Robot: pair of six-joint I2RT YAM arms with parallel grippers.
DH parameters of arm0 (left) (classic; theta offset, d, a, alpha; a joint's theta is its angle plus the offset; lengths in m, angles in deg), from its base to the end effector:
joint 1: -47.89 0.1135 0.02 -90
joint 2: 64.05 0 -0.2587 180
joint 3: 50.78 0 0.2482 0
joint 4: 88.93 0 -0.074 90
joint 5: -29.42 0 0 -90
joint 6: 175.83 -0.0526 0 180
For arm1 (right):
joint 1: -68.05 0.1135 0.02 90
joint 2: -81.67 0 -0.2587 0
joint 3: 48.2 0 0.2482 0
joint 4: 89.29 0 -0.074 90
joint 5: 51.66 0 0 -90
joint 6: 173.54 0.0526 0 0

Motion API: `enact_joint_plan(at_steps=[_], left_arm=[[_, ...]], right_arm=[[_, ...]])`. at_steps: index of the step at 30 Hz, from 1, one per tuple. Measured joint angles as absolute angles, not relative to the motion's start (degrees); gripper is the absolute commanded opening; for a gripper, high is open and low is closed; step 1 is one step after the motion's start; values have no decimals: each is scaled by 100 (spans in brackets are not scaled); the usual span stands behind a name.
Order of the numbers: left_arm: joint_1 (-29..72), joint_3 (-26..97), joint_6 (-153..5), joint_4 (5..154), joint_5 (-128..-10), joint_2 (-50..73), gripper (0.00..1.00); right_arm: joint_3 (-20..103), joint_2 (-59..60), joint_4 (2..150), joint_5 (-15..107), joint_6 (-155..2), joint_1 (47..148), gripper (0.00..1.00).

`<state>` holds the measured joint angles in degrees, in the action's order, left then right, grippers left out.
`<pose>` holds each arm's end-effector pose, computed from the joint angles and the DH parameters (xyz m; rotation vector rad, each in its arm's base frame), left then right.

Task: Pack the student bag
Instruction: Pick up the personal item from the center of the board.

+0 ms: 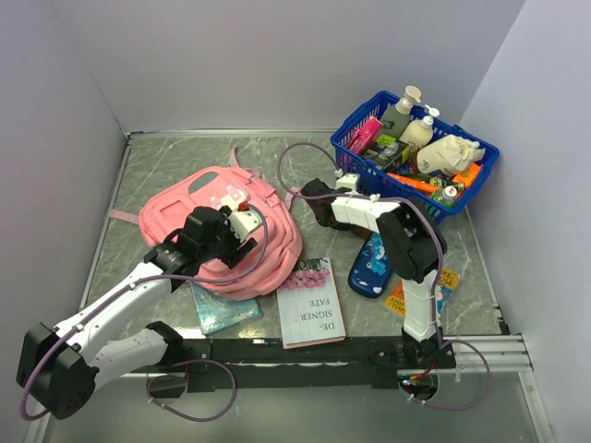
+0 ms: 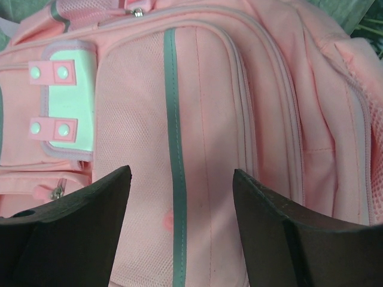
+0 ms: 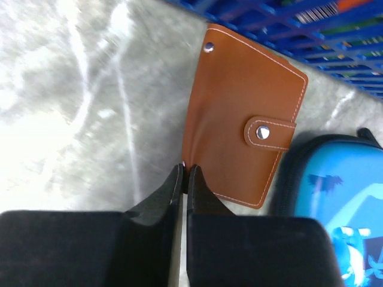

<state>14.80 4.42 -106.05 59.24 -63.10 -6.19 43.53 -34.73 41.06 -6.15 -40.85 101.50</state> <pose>0.1953 -0.1300 0.2494 0.9993 1.9346 -0.1760 0.3463 0.1846 0.1343 0.3277 2.3788 -0.5684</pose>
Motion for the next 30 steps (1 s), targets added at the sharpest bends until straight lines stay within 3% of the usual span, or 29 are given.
enact_joint_plan(at_steps=[9, 17, 30], left_arm=[[1480, 447, -10503, 5845, -6247, -533, 80], [1480, 1330, -10227, 5502, -6369, -53, 87], [1476, 1306, -10216, 5323, -6607, 227, 89]], right_arm=[[3564, -2631, 4420, -219, -4255, 10270, 0], [3400, -1545, 4613, 15, -4402, 11094, 0], [3188, 73, 4632, 275, -4424, 11459, 0]])
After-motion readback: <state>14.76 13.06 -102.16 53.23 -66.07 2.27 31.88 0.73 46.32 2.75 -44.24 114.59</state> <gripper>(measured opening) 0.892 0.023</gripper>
